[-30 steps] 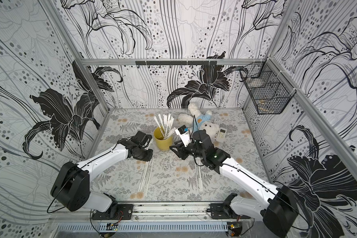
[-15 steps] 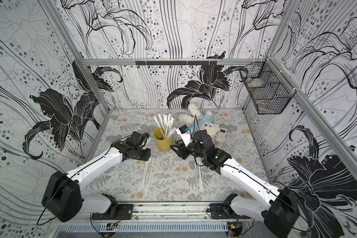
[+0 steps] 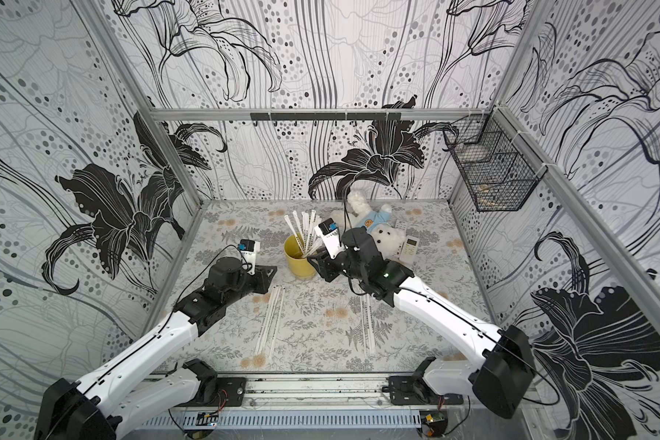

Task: Take the straws out of the storage container
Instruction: Place the straw at the center of the board, then pick up the straw from the container.

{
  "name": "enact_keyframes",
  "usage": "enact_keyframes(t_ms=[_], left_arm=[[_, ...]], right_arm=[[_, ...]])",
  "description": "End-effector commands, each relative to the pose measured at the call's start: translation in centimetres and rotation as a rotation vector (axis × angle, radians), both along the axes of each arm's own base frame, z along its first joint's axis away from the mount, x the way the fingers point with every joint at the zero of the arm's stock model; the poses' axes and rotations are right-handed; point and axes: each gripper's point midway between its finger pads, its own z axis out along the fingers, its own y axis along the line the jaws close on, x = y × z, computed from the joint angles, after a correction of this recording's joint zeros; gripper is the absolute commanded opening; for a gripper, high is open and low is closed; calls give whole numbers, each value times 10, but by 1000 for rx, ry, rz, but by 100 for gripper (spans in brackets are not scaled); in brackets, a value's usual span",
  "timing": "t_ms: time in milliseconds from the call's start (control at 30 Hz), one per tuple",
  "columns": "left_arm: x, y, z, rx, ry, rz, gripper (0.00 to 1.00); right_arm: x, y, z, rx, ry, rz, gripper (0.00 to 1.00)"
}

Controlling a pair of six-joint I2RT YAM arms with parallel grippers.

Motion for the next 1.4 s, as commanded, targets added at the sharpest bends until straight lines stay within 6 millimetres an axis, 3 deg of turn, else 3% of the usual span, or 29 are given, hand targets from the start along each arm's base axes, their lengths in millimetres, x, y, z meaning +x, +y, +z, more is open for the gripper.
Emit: enact_keyframes(t_ms=[0, 233, 267, 600, 900, 1367], left_arm=[[15, 3, 49, -140, -264, 59, 28], [14, 2, 53, -169, -429, 37, 31], [15, 3, 52, -169, -439, 43, 31], [16, 11, 42, -104, -486, 71, 31], [14, 8, 34, -100, -479, 49, 31], [15, 3, 28, -98, -464, 29, 31]], right_arm=[[18, 7, 7, -65, -31, -57, 43], [65, 39, 5, -168, 11, -134, 43], [75, 45, -6, -199, 29, -149, 43], [131, 70, -29, -319, 52, -270, 41], [154, 81, -47, -371, 59, -317, 40], [169, 88, -68, -411, 64, -337, 36]])
